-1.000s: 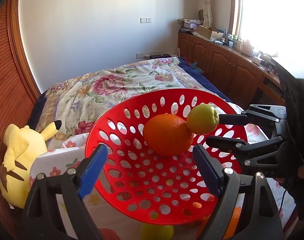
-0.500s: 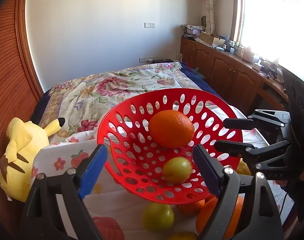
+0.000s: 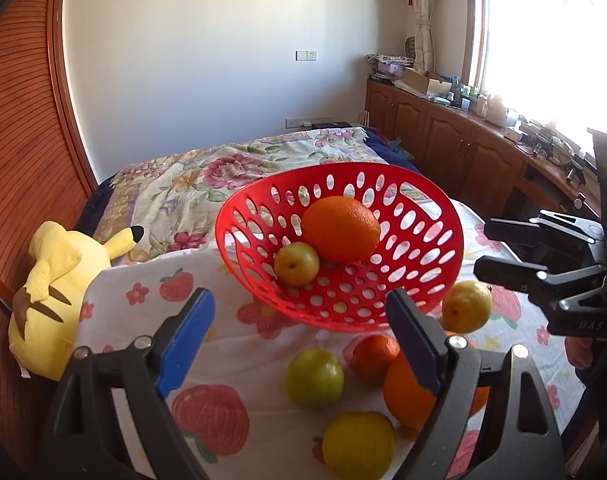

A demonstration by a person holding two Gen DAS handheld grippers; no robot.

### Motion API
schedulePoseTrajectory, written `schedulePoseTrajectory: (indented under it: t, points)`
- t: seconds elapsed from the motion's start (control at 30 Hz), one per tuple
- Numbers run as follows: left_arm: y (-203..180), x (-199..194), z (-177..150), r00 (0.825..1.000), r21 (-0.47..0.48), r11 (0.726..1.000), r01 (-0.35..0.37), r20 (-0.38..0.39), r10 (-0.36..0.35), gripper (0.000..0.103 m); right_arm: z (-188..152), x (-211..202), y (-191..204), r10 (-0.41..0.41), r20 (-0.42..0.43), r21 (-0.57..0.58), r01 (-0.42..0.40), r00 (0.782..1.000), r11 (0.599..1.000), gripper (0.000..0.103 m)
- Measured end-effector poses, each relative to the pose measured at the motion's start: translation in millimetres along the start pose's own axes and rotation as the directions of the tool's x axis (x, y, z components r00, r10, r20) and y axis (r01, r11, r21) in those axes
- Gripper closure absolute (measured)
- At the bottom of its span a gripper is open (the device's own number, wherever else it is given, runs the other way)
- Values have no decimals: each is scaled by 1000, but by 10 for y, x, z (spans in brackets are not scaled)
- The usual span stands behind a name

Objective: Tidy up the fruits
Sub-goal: 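Grasp another large orange with the right tool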

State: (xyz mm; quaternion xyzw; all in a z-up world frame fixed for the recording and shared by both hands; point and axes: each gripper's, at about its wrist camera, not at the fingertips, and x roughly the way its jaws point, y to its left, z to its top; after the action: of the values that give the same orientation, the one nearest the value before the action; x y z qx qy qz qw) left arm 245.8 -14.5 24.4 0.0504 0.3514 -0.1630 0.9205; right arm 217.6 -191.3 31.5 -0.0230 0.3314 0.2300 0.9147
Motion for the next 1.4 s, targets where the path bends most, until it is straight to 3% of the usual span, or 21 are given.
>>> schedulePoseTrajectory:
  t: [0.47,0.67,1.4]
  points:
    - [-59,-320,-593,1000,-11,1000,-6,21,6,15,-387,-424,235,-85,83,53,81,993,995,35]
    - [-145,-362,-845,1000,-12,1000,3,5,-3,15,-479,-471,357,-44,76,82,38,996,996,22]
    - [-142,-294,-1148,999,-31,1000,-5,-32,4,15,-458,70,683,6,-21,54,-4,1000,999,16]
